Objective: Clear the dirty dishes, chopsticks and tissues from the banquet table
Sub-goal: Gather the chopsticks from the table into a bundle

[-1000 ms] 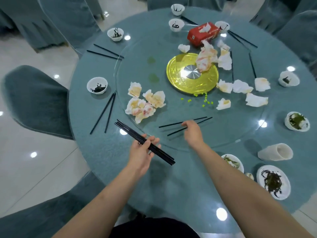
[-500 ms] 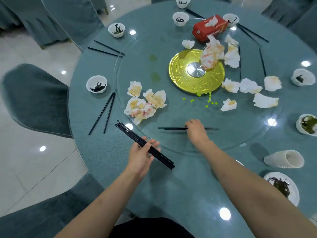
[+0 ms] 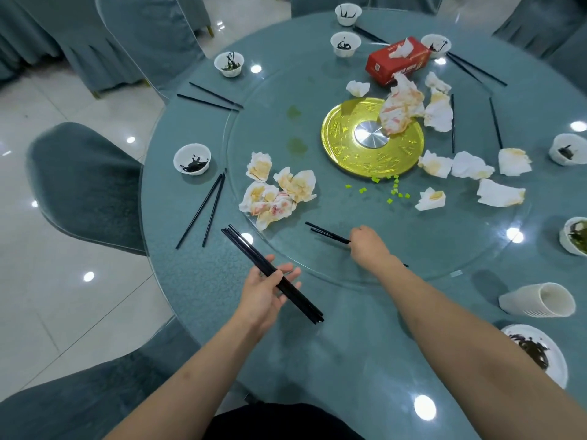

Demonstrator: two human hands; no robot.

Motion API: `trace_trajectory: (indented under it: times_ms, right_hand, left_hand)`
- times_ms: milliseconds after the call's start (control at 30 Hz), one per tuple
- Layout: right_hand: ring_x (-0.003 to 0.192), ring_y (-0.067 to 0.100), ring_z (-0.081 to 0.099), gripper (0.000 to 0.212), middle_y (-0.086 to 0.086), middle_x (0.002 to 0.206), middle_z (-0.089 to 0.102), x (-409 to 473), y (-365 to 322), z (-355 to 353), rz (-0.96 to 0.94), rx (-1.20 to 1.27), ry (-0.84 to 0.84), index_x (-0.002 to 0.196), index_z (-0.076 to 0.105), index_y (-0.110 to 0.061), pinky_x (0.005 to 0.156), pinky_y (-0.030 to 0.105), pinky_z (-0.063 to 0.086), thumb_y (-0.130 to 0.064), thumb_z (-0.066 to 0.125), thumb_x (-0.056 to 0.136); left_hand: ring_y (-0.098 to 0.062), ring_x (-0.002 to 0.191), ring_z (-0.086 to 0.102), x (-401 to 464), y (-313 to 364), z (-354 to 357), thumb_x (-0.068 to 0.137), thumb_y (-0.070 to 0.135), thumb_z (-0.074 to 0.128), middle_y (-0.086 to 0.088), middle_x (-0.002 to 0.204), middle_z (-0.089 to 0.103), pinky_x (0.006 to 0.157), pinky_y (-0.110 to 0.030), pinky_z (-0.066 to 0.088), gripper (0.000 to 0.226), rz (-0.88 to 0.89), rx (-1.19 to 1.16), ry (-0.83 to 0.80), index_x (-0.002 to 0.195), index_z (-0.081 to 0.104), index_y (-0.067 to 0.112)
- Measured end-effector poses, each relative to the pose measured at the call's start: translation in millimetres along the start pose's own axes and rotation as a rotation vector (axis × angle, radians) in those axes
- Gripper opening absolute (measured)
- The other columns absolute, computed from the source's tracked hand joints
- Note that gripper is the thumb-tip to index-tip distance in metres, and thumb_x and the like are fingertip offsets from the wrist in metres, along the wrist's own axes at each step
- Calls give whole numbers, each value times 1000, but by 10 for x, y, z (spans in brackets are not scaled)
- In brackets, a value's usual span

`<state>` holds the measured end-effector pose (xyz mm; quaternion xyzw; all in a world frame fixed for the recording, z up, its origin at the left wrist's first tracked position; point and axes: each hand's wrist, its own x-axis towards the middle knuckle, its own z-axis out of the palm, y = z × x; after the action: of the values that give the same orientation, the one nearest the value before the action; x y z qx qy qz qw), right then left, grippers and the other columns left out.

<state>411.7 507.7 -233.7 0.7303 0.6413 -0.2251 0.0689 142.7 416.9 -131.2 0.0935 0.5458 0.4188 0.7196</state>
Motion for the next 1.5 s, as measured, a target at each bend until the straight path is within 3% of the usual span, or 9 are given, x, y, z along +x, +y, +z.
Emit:
trace_trajectory:
  times_ms: [233, 367, 500, 733, 900, 1033, 1200, 1333, 1500]
  right_hand:
    - [97, 41, 64, 23, 23, 100, 69, -292, -430, -236, 89, 350, -2, 99, 64, 5, 81, 46, 54, -18, 57, 97]
    - [85, 23, 61, 18, 5, 89, 67, -539, -797, -370, 27, 577, -1, 94, 66, -5, 75, 32, 46, -23, 66, 96]
    - [74, 15, 60, 16, 3, 81, 69, -829, -1191, -457, -58, 767, -41, 91, 71, -9, 75, 41, 56, -26, 70, 92]
    - [72, 15, 71, 9, 4, 83, 77, -1439, -1883, -544, -145, 950, -145, 91, 68, -4, 65, 28, 54, -13, 68, 94]
    - [80, 19, 73, 11, 3, 82, 76, -1713, -2258, -360, -180, 703, -50, 88, 75, -16, 75, 40, 59, -26, 75, 87]
    - [74, 15, 67, 12, 0, 79, 73, -1972, -2530, -232, -156, 621, 14, 81, 67, -26, 66, 28, 51, -30, 78, 84]
    - [77, 15, 70, 12, -2, 77, 74, -2331, -2743, -46, -124, 655, 45, 80, 72, -21, 76, 36, 58, -30, 80, 82]
    - [85, 6, 72, 8, -8, 86, 78, -2638, -2867, 106, -127, 669, 46, 90, 80, -24, 85, 32, 58, -29, 77, 85]
    - [77, 3, 67, 13, -12, 82, 74, -3044, -2877, 263, -13, 937, 253, 84, 74, -23, 75, 18, 51, -16, 67, 93]
  left_hand:
    - [-31, 111, 72, -82, 64, -115, 102, -7, 50, -21, 130, 65, 92, -52, 59, 35, 9, 12, -27, 134, 51, 8]
    - [-31, 109, 72, -147, 85, -200, 100, -9, 53, -18, 128, 66, 85, -48, 61, 43, 24, 16, -47, 136, 50, 16]
    - [-31, 110, 72, -219, 143, -331, 99, -10, 54, -20, 127, 66, 87, -52, 60, 48, 33, 18, -55, 136, 48, 18]
    - [-31, 114, 70, -414, 289, -538, 107, 12, 52, -17, 118, 72, 89, -58, 59, 26, -7, -66, -80, 133, 52, 7]
    - [-22, 106, 72, -592, 344, -772, 109, 25, 47, -11, 115, 75, 79, -49, 62, 30, 19, -69, -118, 126, 59, 3]
    - [-21, 104, 72, -728, 342, -1014, 109, 24, 48, -11, 113, 75, 72, -46, 61, 26, 18, -81, -97, 124, 56, 4]
    - [-25, 109, 69, -955, 300, -1351, 108, 20, 51, -16, 119, 70, 81, -51, 62, 21, -10, -102, -92, 121, 56, 4]
    - [-29, 107, 70, -1127, 237, -1601, 108, 16, 50, -19, 120, 70, 74, -50, 62, 18, -42, -173, -87, 120, 56, 4]
    - [-27, 104, 72, -1306, 134, -1831, 108, 13, 47, -17, 115, 68, 71, -54, 61, 7, -61, -260, -99, 113, 51, 10]
